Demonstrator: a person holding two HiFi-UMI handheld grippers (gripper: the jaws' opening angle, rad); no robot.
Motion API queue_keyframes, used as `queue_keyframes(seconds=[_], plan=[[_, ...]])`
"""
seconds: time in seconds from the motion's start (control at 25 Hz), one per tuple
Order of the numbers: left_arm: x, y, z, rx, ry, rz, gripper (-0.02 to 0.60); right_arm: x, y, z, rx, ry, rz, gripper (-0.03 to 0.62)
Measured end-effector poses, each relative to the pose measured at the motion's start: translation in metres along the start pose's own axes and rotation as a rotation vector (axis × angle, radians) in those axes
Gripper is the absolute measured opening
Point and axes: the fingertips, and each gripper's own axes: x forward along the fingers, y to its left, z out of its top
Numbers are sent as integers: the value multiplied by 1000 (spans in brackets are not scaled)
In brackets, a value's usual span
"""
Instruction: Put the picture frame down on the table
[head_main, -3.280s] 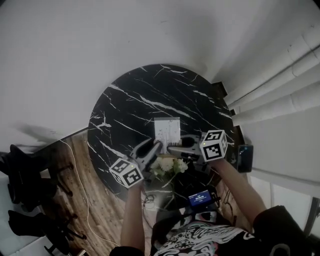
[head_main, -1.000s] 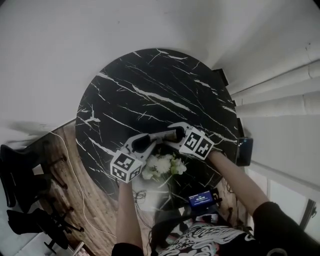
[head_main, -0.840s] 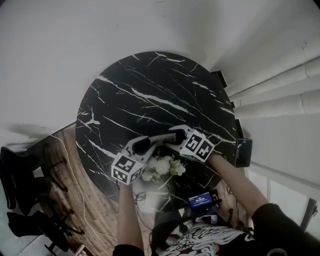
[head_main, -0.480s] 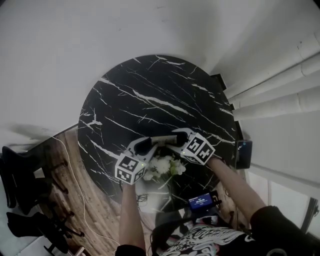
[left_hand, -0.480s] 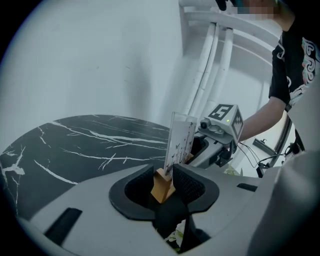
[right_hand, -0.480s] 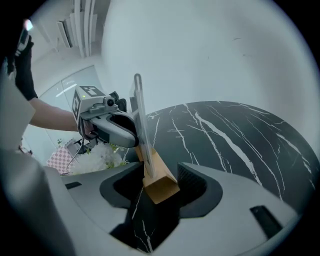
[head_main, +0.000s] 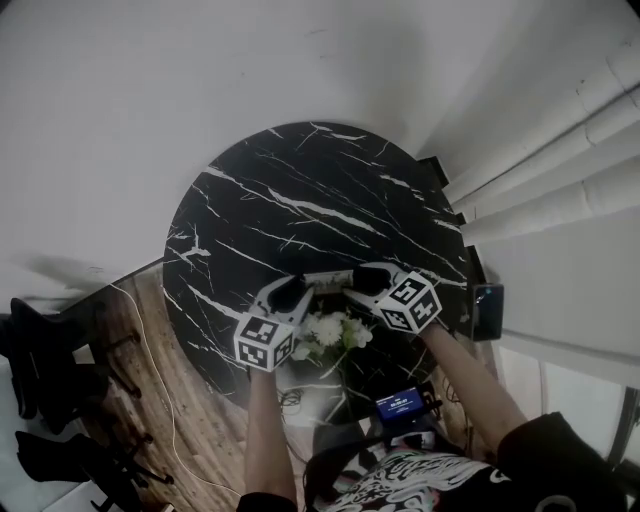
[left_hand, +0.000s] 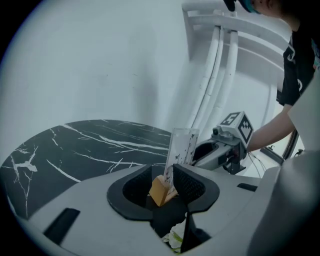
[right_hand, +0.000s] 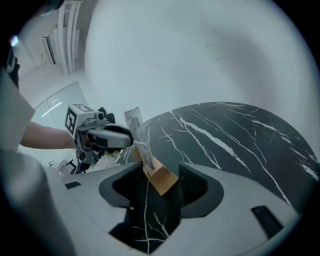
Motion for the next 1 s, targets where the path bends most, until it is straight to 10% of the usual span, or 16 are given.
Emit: queue_keyframes(seconds=[0.52, 0.64, 1.0], plan=[[-48, 3, 23, -16, -148, 92, 154, -38, 11, 17, 68, -125, -136, 173], [-64, -2, 34, -6, -197, 123, 84, -55, 16, 30, 97, -198, -175, 41], [-110, -31, 77, 87, -317, 246, 15, -107, 52, 53, 131, -359, -269, 28]])
